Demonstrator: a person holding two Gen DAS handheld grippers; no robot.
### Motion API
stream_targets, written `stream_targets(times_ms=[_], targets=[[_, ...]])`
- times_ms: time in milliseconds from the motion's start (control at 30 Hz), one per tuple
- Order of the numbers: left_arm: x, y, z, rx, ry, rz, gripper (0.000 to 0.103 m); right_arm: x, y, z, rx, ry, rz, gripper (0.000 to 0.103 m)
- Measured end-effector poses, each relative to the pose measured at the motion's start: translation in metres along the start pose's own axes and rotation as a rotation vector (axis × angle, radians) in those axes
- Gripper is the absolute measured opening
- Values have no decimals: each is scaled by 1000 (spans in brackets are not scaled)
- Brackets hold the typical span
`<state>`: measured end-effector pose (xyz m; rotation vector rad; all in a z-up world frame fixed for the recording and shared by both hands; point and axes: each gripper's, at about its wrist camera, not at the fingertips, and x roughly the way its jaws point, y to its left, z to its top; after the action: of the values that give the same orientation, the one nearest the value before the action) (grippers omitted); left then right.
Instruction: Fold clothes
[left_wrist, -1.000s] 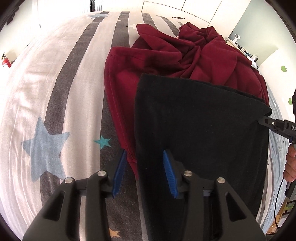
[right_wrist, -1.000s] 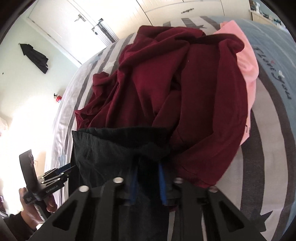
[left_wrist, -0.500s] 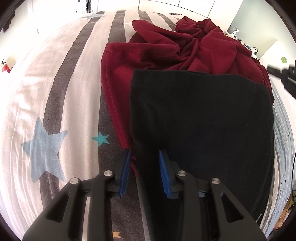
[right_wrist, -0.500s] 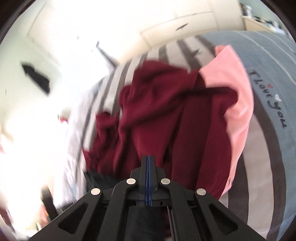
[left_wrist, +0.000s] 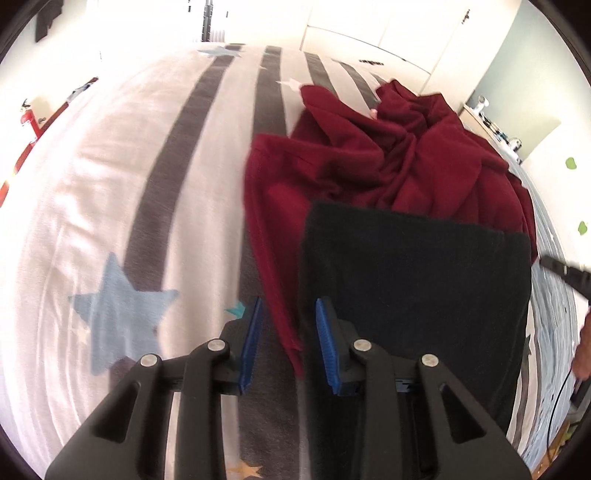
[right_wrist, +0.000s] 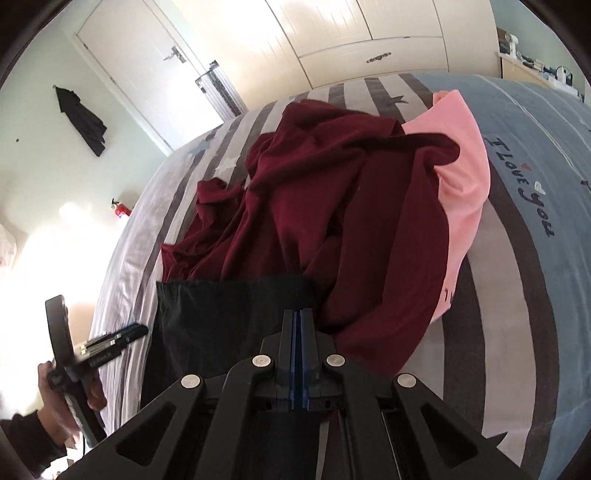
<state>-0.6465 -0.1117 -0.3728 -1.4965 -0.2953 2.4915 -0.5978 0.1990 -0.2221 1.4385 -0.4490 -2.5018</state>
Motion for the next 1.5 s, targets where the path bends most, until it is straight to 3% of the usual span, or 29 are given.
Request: stream_targets(times_ms=[67,167,367,467,533,700,800,867,1033,1133,1267,1333,1367,1500], targets=[[-7,7,3,-5,-12,-8,27,-3,8,-17,-28,6,11,4],[-25,2,-14,20,-18,-78,27,-3,21,-41,-66,29,30,4],[-29,-39,-59,166,54,-183,27,0,47,-90,-151,79,47,4],[-21,-40,-86,204,99,-161,27,-4,50,-118,-128,89,60,4],[-6,-36,-96,223,120,-101,27,-9,52,-140,-128,94,60,5],[-5,4,-98,158,105,38,27,1,35,-184,-85,153,1,8],[-33,20,-94,87,58,35,27,-4,18,-194,-17,126,-48,8],[-58,17,-103,90,41,-11,27,-18,19,-198,20,95,-25,10],[-105,-16,-172,159,86,-118,27,-56,54,-233,-19,92,70,11],[-108,-29,-216,189,143,-129,27,-70,73,-270,-36,126,103,11],[-96,-11,-249,147,172,-47,27,-76,87,-318,-49,186,116,11],[-89,11,-253,105,166,12,27,-73,88,-339,-53,216,99,11],[-87,21,-252,85,168,26,34,-71,86,-348,-52,230,91,11],[-98,28,-246,76,133,61,37,-78,81,-369,-47,234,59,9]])
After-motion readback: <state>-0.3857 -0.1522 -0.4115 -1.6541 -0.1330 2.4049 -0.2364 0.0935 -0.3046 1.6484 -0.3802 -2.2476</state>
